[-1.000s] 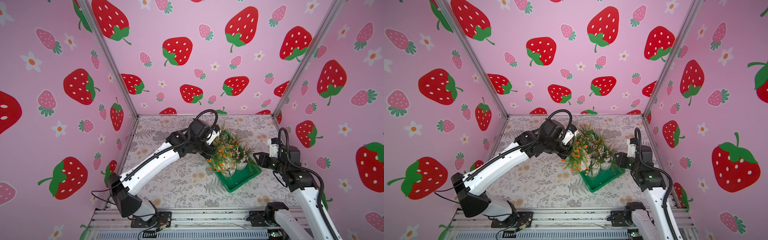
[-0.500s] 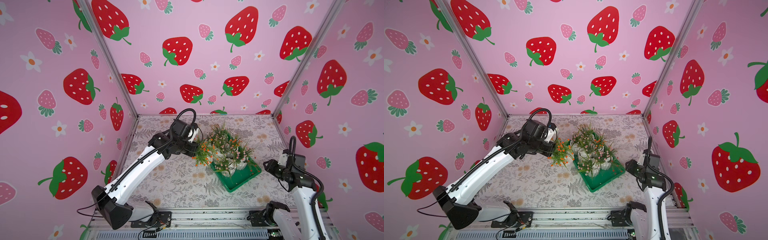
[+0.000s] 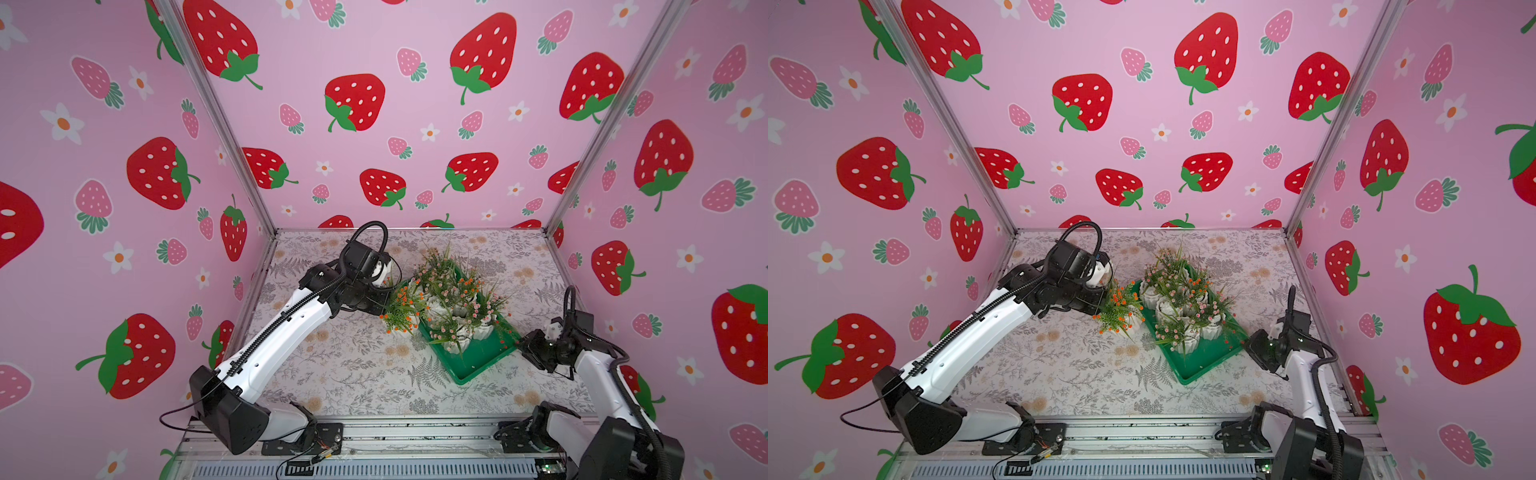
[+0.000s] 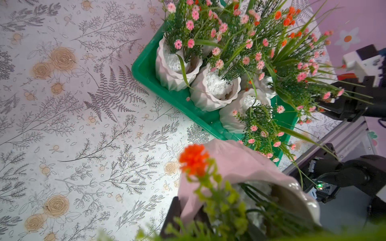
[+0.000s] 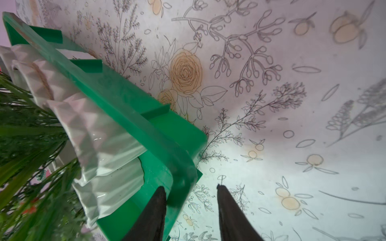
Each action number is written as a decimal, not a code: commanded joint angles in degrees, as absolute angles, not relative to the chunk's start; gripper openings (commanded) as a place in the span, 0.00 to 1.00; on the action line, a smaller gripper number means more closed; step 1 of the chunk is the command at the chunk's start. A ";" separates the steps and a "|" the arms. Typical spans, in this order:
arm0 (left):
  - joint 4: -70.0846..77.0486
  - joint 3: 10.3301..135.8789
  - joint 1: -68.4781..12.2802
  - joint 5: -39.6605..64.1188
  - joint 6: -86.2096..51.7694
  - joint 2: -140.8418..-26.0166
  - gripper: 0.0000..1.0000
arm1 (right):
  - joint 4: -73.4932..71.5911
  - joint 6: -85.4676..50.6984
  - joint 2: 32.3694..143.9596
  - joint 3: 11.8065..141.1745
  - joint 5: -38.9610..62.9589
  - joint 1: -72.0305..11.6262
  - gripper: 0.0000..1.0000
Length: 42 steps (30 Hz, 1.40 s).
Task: Put the potted gypsophila into the storage box
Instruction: Move the storage box to the center of the board.
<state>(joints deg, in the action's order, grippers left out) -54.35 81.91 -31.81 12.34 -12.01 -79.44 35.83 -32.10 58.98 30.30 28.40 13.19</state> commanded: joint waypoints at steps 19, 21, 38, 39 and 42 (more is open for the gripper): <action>-51.19 78.23 -25.62 20.64 -8.22 -75.26 0.00 | 32.86 -36.82 61.61 33.13 27.52 0.89 0.05; -51.61 78.05 -25.42 19.68 -8.07 -74.98 0.00 | 31.90 -38.31 61.63 33.28 27.09 -0.82 0.04; -51.57 77.91 -23.29 18.45 -9.13 -71.22 0.00 | 13.04 -54.52 69.51 35.60 20.72 -20.87 0.05; -51.44 78.02 -23.21 18.57 -9.12 -71.06 0.00 | 12.14 -54.71 70.67 36.14 20.52 -21.91 0.06; -50.82 78.46 -23.37 19.55 -9.61 -70.67 0.00 | 10.85 -54.37 73.41 37.77 20.21 -23.88 0.09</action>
